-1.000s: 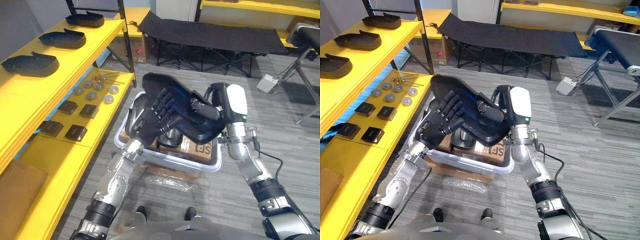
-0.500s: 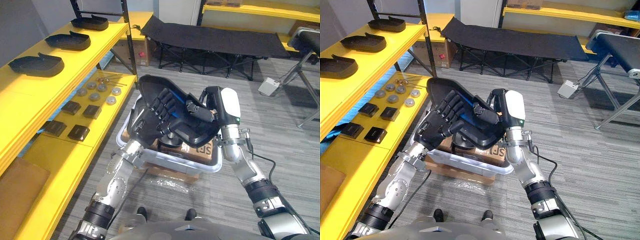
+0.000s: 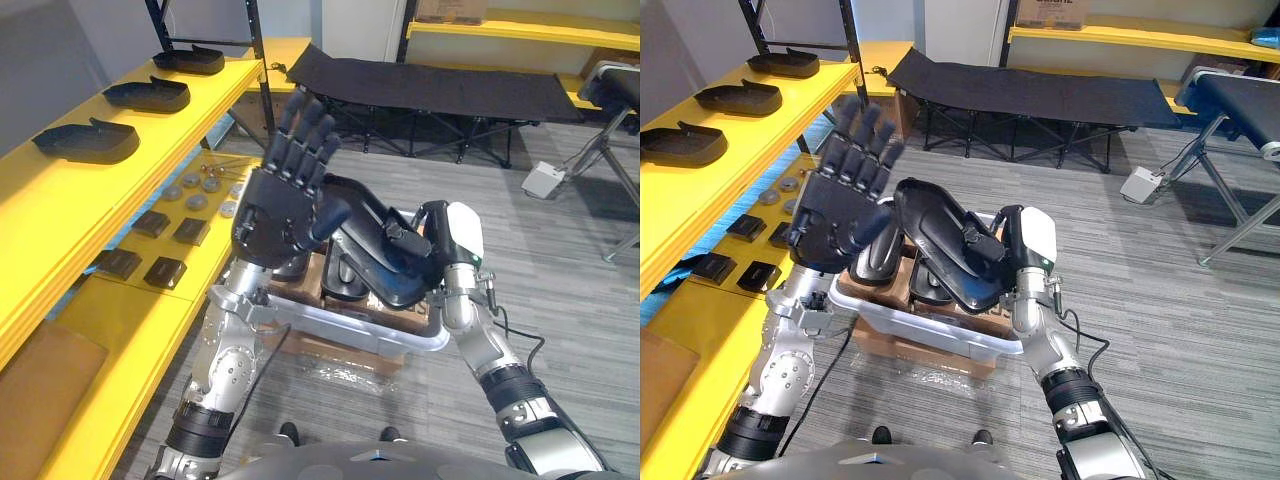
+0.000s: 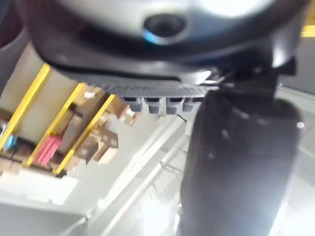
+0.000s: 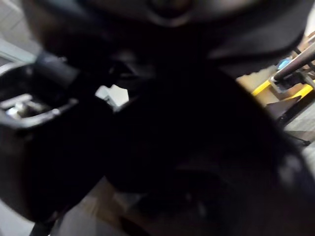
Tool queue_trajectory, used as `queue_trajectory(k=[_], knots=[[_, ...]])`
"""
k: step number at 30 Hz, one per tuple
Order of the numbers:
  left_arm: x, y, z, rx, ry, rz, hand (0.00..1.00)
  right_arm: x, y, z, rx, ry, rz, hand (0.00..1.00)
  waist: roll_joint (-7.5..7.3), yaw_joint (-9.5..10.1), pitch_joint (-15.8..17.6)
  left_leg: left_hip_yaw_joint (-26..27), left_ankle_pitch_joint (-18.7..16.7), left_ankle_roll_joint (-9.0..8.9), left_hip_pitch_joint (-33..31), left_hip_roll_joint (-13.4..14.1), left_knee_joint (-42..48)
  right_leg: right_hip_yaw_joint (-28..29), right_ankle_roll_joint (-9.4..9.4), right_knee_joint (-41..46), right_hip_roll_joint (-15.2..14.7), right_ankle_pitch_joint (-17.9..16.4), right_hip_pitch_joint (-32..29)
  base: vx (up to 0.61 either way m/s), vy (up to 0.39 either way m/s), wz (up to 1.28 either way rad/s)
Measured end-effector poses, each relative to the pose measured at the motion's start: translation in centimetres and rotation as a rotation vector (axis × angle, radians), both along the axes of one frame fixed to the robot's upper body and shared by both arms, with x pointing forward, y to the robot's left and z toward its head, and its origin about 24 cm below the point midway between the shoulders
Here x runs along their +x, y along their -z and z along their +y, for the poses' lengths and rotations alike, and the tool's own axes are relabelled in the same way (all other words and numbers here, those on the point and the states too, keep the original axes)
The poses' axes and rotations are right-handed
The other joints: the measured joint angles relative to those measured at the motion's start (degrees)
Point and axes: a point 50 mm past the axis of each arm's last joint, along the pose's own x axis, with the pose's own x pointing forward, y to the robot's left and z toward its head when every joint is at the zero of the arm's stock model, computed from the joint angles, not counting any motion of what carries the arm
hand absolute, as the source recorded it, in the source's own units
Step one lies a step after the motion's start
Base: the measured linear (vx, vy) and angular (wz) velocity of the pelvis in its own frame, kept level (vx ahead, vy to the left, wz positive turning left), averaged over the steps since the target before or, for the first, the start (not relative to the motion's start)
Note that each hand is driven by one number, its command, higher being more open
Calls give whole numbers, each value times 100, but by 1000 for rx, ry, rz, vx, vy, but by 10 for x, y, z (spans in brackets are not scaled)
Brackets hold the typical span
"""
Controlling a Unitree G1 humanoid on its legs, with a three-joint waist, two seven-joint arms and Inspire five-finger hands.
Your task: Walk over and take three plastic housings, then place them on the shelf
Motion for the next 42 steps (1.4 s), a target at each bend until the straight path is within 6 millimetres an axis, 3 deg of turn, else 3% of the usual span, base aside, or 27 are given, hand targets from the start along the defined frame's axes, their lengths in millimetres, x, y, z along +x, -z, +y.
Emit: queue_trajectory(k=[3,6,8,12,15,19,26,31,36,37,42], knots=[[2,2,8,74,-162,58,100,0,-3,-7,44,40,-18,0,6,10,-21,-14,35,-1,25,0,-49,-16,-1,0,4,-1,-7,0,0,0],[0,17,22,181,-311,172,100,0,-9,-16,84,71,-58,0,3,9,-25,-12,37,-1,43,0,-63,-13,-4,-23,5,-8,-15,0,0,0],[0,36,31,312,-403,288,100,-2,-20,-20,99,79,-119,0,2,12,-25,-6,30,-9,43,3,-64,-9,-5,-31,8,-18,-17,0,0,0],[0,73,39,430,-413,502,100,-5,-39,-15,117,14,-237,0,1,-1,-26,31,10,-24,43,15,-59,26,10,-31,19,-36,-39,5,-1,-5],[-1,94,37,422,-334,626,100,-7,-49,-9,128,-47,-315,0,-5,3,-29,47,2,-26,33,25,-58,47,-6,-29,30,-24,-59,8,-2,-3],[-2,97,32,284,-207,659,100,-8,-52,-3,132,-114,-340,0,-7,8,-30,68,-12,-22,34,25,-47,73,0,-2,31,-16,-64,8,1,-2],[-7,116,4,71,117,729,100,-15,-41,13,116,-227,-290,0,-10,5,-32,112,-14,-20,34,30,-46,136,7,-2,29,-5,-60,-1,2,-4],[-9,112,-9,13,264,667,100,-18,-27,22,117,-285,-220,0,-13,-3,-32,114,-17,-22,34,36,-49,135,6,-2,32,-5,-60,0,0,0],[-9,111,-8,37,265,668,100,-19,-22,31,152,-327,-184,0,-32,9,-42,106,-18,-23,34,36,-49,127,5,-2,31,-5,-55,0,0,0],[-9,112,-8,40,264,670,0,-19,-21,33,160,-340,-175,0,-40,10,-48,103,-18,-23,34,35,-49,124,5,-2,31,-5,-53,0,0,0],[-9,112,-10,40,245,666,0,-21,-18,44,207,-396,-143,0,-76,33,-61,78,-18,-23,27,33,-48,98,5,-2,29,-5,-44,-1,0,1]])
